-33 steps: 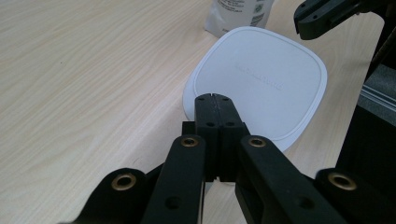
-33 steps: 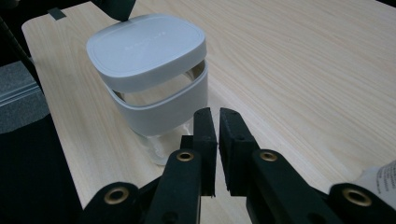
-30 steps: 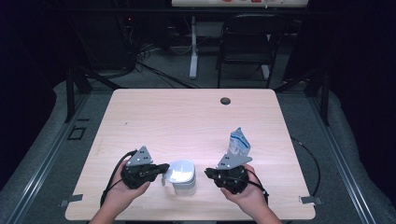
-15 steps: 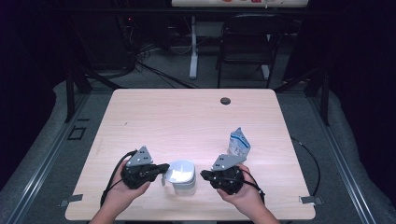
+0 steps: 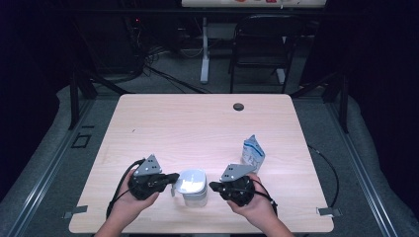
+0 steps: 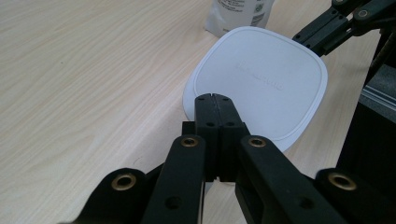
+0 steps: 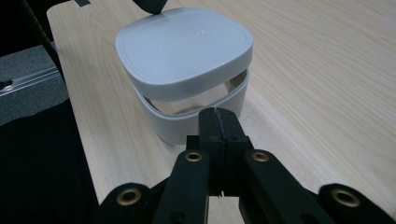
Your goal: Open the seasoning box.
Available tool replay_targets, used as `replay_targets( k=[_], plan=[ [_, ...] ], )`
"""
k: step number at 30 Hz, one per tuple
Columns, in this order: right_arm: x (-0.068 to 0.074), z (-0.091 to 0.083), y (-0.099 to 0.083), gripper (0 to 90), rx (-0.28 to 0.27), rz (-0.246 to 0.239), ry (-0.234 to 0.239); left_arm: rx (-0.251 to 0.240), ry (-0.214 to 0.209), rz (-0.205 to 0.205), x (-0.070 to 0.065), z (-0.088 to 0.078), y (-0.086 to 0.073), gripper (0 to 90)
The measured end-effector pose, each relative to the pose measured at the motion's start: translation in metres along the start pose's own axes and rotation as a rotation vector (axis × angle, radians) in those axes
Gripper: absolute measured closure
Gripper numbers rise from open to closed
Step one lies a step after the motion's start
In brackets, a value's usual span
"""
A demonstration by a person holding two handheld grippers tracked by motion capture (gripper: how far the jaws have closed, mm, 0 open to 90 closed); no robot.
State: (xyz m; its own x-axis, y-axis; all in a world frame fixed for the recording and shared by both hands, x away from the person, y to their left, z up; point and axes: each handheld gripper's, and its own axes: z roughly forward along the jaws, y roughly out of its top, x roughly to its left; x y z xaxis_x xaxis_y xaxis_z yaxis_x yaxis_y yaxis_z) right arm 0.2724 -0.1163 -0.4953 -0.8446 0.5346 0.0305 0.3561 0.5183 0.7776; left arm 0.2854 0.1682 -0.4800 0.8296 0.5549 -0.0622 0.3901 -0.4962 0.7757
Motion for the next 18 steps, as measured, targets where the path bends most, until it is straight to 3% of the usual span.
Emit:
replay_targets(
  k=[18],
  plan=[
    [0.0039,0.0061,0.0048,90.0,-0.005,-0.003,0.009,0.0,0.002,0.002,-0.0002,0.0,0.0,90.0]
  ],
)
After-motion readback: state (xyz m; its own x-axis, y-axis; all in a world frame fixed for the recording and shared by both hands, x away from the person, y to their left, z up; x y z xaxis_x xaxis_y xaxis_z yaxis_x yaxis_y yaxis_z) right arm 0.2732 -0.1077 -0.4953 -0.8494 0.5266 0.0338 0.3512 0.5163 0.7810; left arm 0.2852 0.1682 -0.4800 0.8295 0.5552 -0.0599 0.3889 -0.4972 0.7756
